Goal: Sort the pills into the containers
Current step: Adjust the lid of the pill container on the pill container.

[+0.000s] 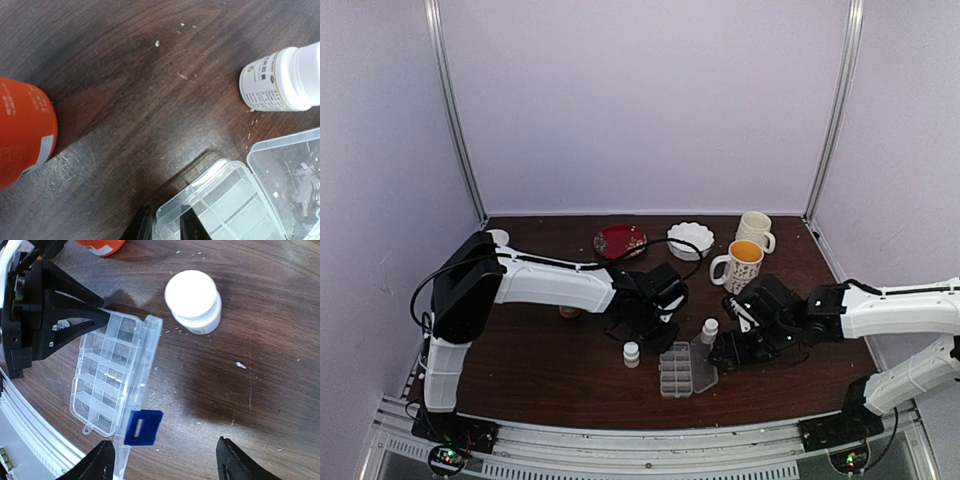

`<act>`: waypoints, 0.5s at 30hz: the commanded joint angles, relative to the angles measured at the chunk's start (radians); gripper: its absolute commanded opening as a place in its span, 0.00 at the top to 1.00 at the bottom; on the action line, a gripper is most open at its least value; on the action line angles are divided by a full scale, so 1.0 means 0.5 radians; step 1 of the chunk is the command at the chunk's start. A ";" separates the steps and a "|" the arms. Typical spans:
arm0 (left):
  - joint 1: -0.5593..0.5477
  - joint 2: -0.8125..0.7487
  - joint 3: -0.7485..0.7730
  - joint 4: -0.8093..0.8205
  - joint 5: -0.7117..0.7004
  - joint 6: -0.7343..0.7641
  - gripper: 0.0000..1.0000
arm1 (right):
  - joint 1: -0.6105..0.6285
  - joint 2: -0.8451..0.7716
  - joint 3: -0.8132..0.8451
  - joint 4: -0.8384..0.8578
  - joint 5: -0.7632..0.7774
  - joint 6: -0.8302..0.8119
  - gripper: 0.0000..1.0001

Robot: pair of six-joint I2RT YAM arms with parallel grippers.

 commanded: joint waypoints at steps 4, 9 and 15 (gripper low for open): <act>-0.007 0.030 0.045 0.040 -0.035 0.002 0.78 | 0.026 0.099 0.069 0.035 0.016 -0.040 0.26; -0.008 0.033 0.044 0.038 -0.035 0.002 0.78 | 0.026 0.161 0.070 -0.166 0.270 0.007 0.31; -0.009 0.036 0.046 0.041 -0.034 0.005 0.78 | 0.044 0.329 0.101 -0.257 0.524 0.015 0.33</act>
